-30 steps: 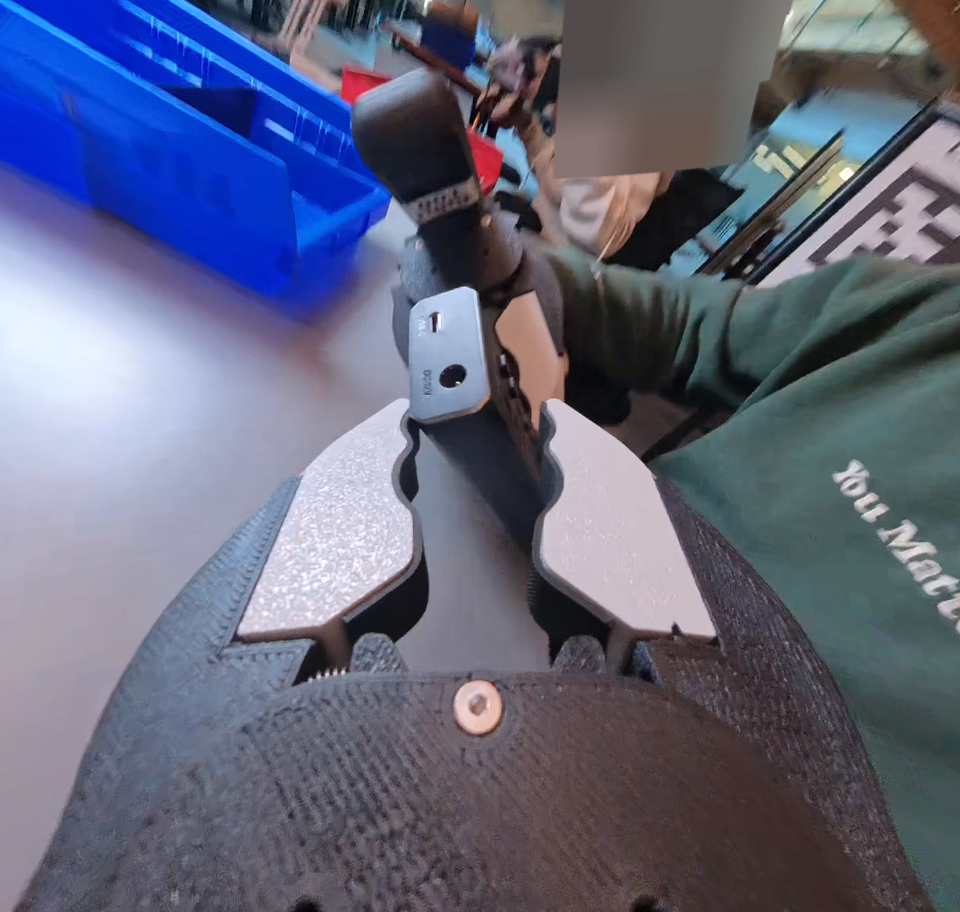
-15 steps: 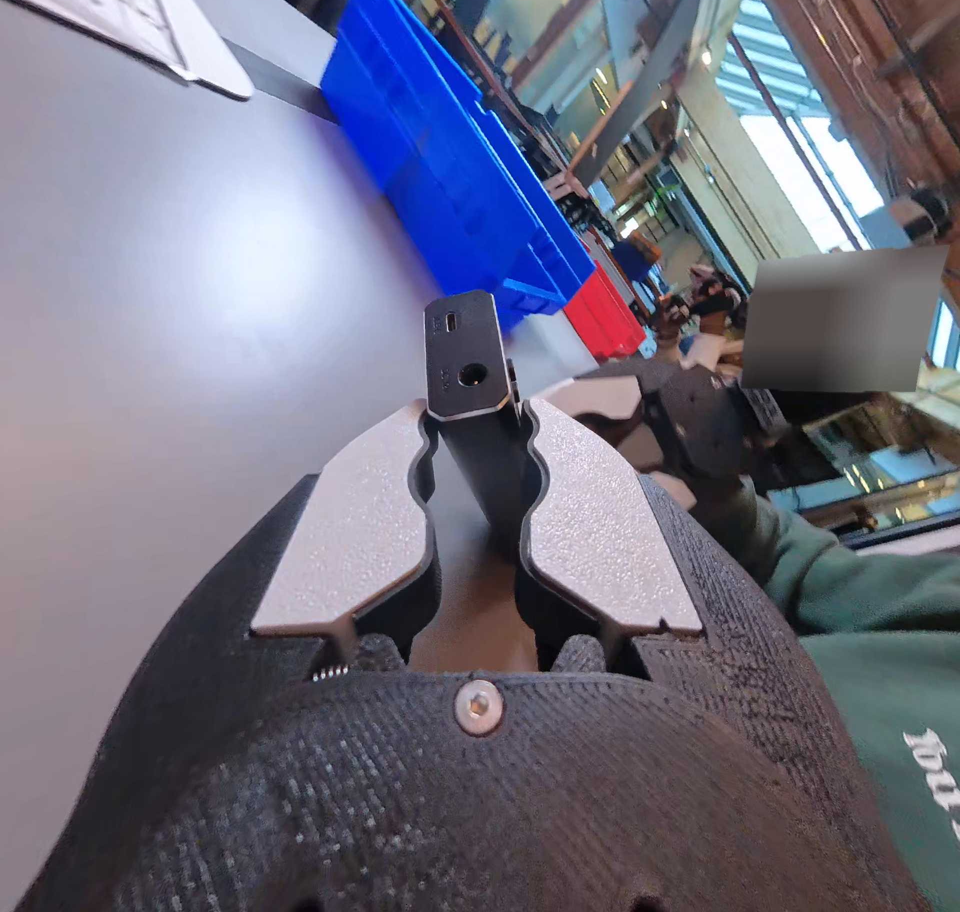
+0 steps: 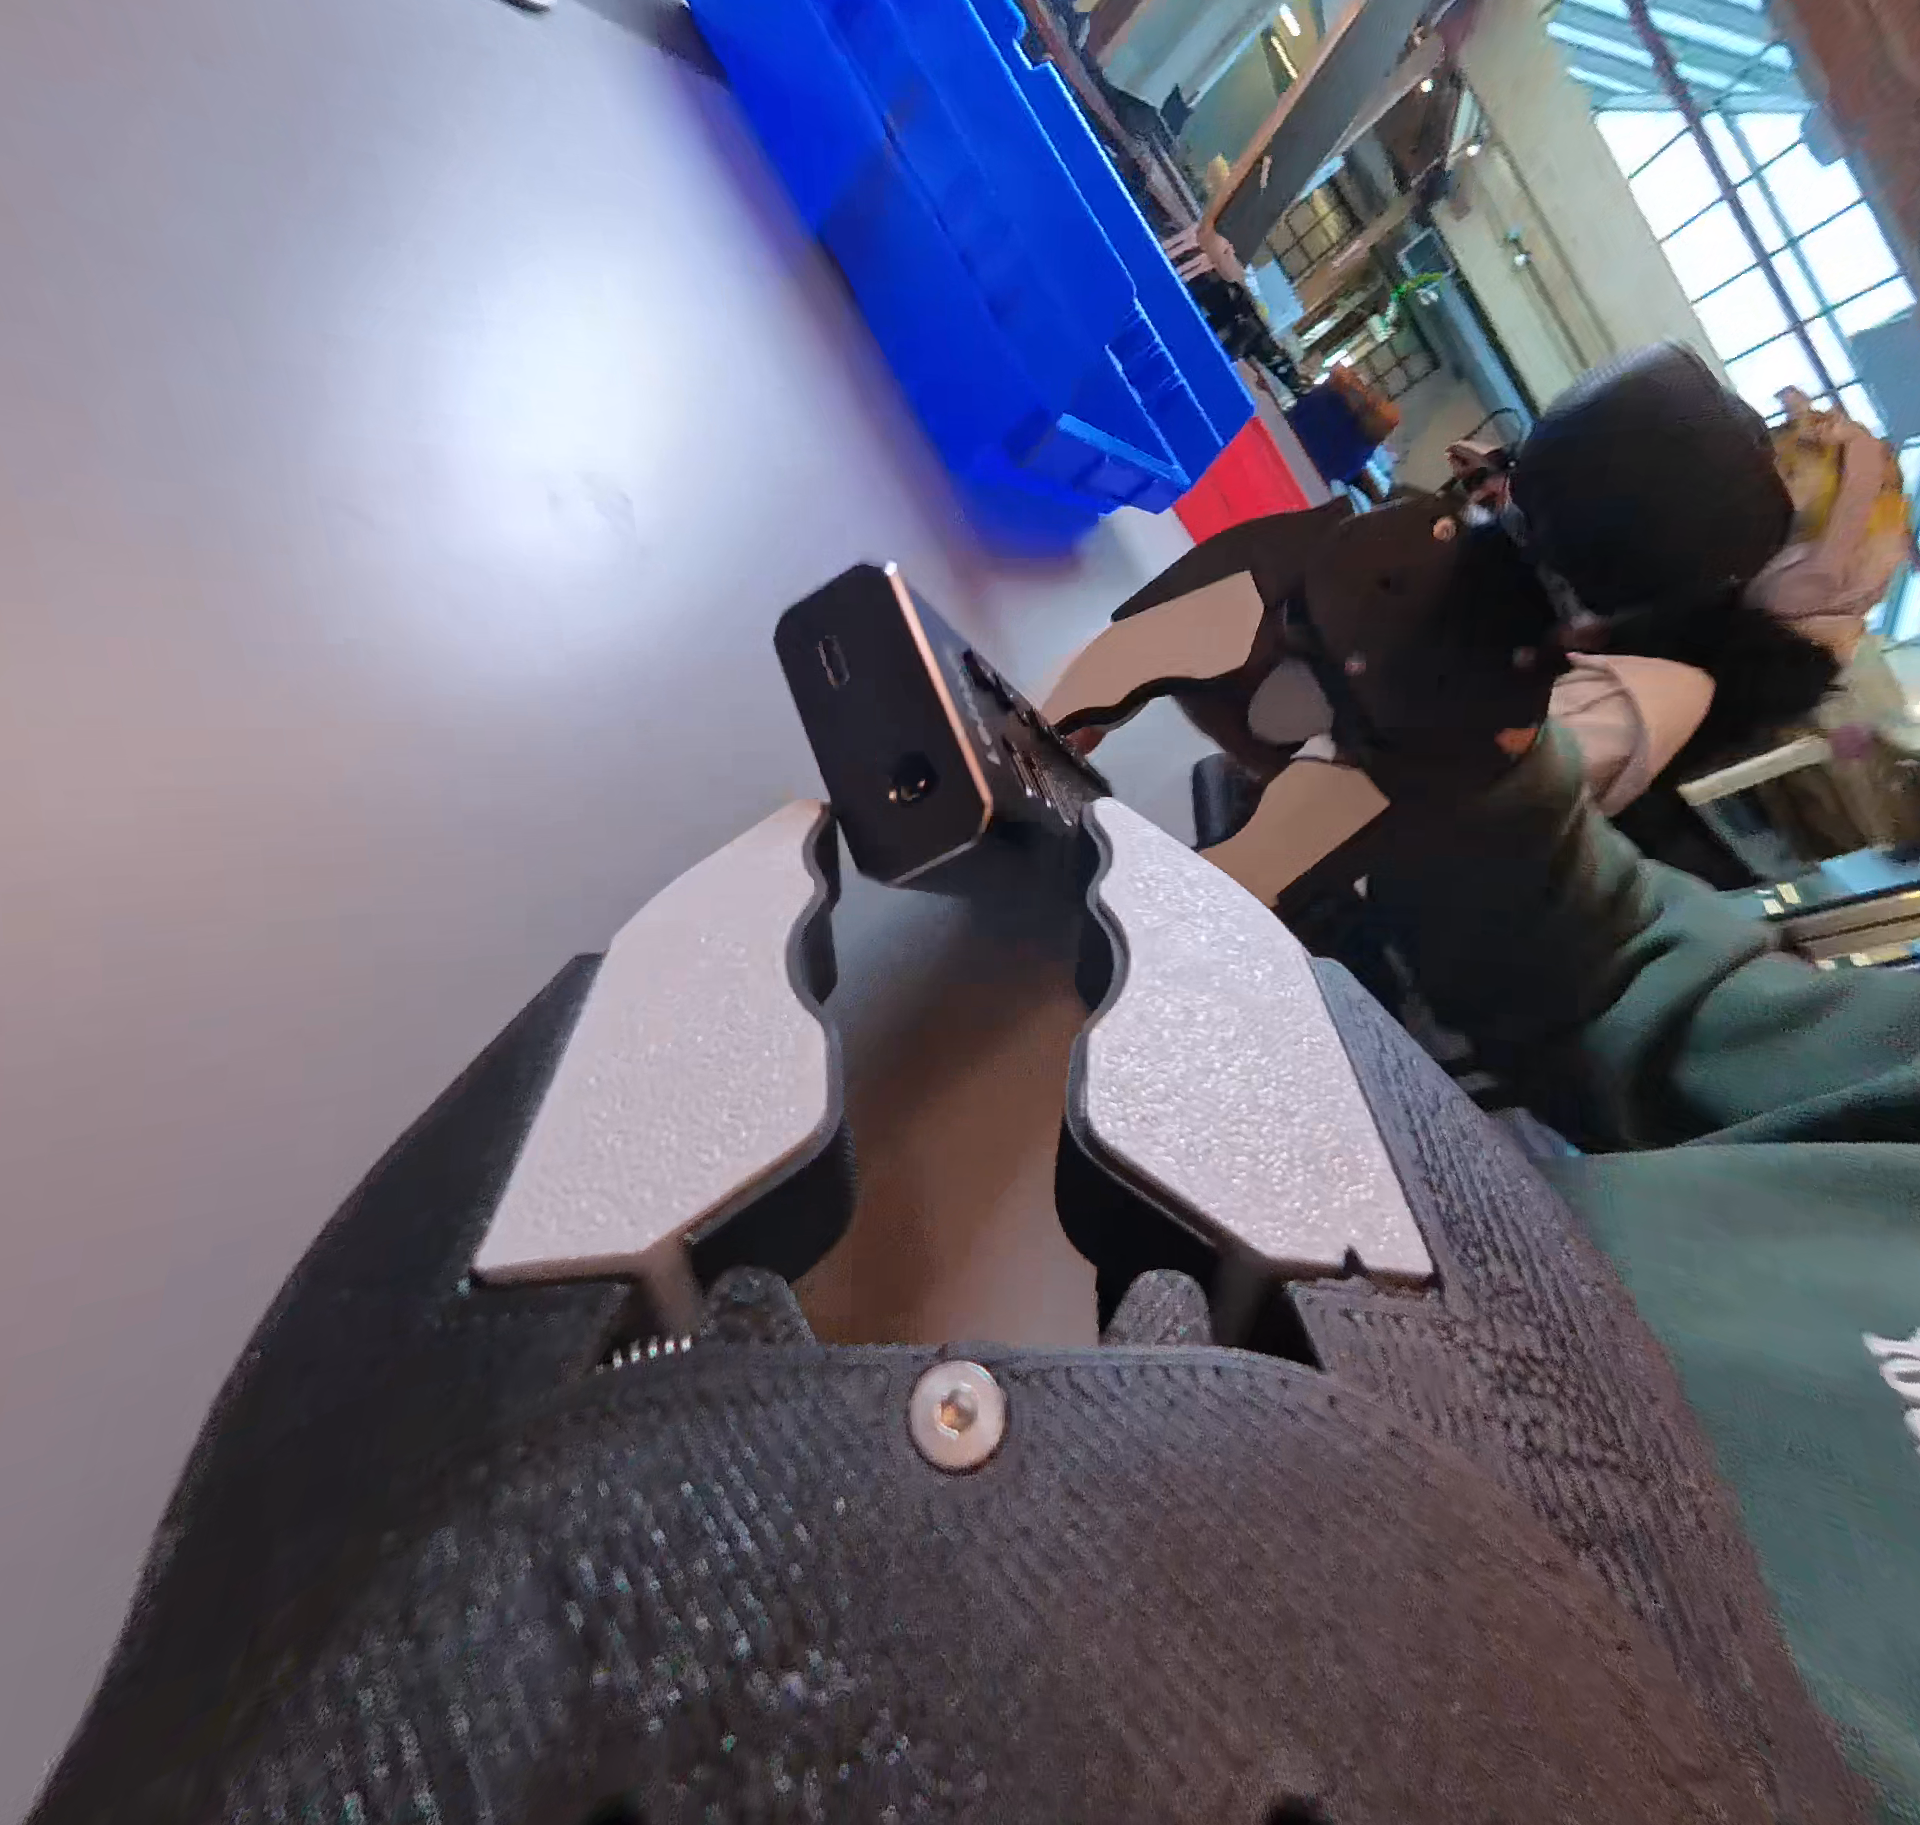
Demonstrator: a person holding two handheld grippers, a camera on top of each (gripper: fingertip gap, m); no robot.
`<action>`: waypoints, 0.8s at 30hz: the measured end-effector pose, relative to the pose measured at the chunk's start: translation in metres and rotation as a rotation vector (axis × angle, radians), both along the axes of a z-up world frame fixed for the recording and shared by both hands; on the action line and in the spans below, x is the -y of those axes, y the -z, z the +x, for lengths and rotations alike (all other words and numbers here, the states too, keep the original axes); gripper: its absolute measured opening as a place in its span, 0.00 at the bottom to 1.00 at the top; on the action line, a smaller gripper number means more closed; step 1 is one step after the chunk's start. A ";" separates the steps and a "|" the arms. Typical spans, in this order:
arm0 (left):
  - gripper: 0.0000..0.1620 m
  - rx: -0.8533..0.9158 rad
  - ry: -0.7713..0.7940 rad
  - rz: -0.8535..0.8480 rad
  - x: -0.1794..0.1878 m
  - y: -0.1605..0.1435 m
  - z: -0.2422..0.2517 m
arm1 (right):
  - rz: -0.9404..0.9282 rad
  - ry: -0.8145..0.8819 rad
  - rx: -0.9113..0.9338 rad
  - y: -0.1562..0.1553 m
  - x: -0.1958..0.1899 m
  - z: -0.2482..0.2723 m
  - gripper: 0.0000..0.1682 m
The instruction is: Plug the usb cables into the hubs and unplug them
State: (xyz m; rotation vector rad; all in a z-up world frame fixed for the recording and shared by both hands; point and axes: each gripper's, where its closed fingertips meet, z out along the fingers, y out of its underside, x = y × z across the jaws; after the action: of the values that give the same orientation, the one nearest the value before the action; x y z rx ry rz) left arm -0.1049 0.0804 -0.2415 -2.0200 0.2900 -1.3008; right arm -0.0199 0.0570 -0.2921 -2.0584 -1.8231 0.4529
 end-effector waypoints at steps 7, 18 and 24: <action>0.27 -0.277 -0.152 0.364 -0.011 -0.051 -0.075 | -0.096 -0.169 0.110 -0.004 -0.005 0.028 0.36; 0.23 -1.244 0.117 0.164 -0.069 -0.028 -0.263 | 0.052 -0.259 0.107 0.001 -0.020 0.040 0.37; 0.22 -1.403 0.399 -0.074 -0.078 0.039 -0.292 | 0.080 -0.142 -0.071 -0.030 -0.014 0.050 0.38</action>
State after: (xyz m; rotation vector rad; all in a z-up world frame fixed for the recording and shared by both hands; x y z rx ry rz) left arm -0.3974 0.1583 -0.2802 -2.6900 1.3071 0.1734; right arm 0.0303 0.0709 -0.2617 -1.8447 -1.9207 0.4765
